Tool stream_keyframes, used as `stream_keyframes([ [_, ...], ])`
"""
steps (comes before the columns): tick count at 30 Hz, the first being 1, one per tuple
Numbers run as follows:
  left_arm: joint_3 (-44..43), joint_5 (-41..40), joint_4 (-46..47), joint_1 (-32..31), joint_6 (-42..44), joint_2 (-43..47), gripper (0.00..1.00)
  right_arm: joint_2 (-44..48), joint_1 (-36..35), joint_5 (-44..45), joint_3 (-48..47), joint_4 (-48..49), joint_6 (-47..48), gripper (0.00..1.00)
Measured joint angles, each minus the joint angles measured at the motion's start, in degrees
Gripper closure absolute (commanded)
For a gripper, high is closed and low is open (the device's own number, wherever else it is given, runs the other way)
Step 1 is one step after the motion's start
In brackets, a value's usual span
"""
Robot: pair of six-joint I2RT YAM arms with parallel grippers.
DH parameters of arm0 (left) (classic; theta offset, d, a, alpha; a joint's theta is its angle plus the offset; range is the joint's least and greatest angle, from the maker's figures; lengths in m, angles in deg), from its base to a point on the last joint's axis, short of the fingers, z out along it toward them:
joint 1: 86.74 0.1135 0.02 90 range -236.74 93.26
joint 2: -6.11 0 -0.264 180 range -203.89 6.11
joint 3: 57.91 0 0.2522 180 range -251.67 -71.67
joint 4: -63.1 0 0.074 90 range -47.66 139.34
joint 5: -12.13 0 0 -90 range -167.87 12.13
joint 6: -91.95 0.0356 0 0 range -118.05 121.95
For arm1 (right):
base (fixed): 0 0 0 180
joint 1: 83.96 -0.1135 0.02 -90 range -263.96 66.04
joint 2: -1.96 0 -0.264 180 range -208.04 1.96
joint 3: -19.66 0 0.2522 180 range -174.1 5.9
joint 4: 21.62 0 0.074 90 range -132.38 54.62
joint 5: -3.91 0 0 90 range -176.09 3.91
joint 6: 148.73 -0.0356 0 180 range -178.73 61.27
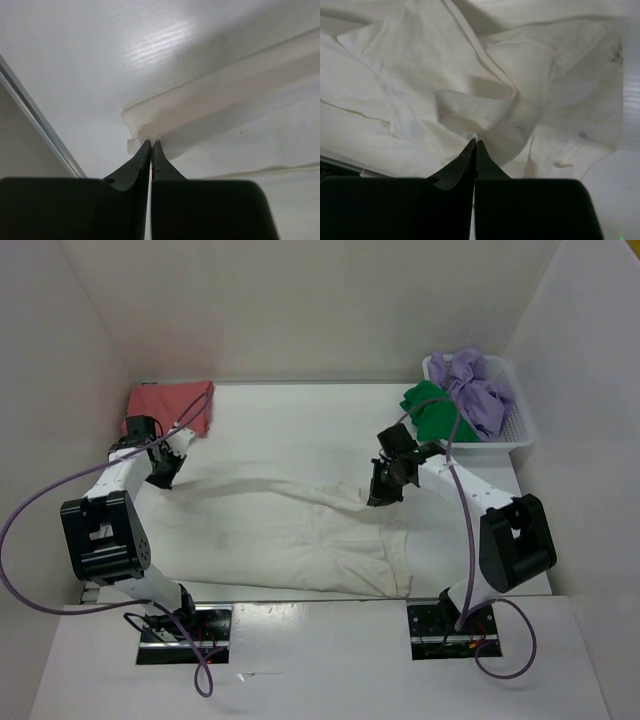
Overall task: Fold and stack the t-shirts
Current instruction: Grap the side of the flattened tshirt furthest away from the robot with both arms, then fold the other side of the tshirt into a rectangle
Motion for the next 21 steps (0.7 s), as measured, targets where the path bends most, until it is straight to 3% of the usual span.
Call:
stream_keyframes([
  [7,7.0,-4.8,-0.9,0.1,4.2,4.6,1.00,8.3,-1.6,-1.0,10.0,0.6,-5.6,1.00],
  [21,9.2,-9.3,-1.0,0.6,10.4,7.4,1.00,13.5,-3.7,0.4,12.6,-1.5,-12.5,1.00],
])
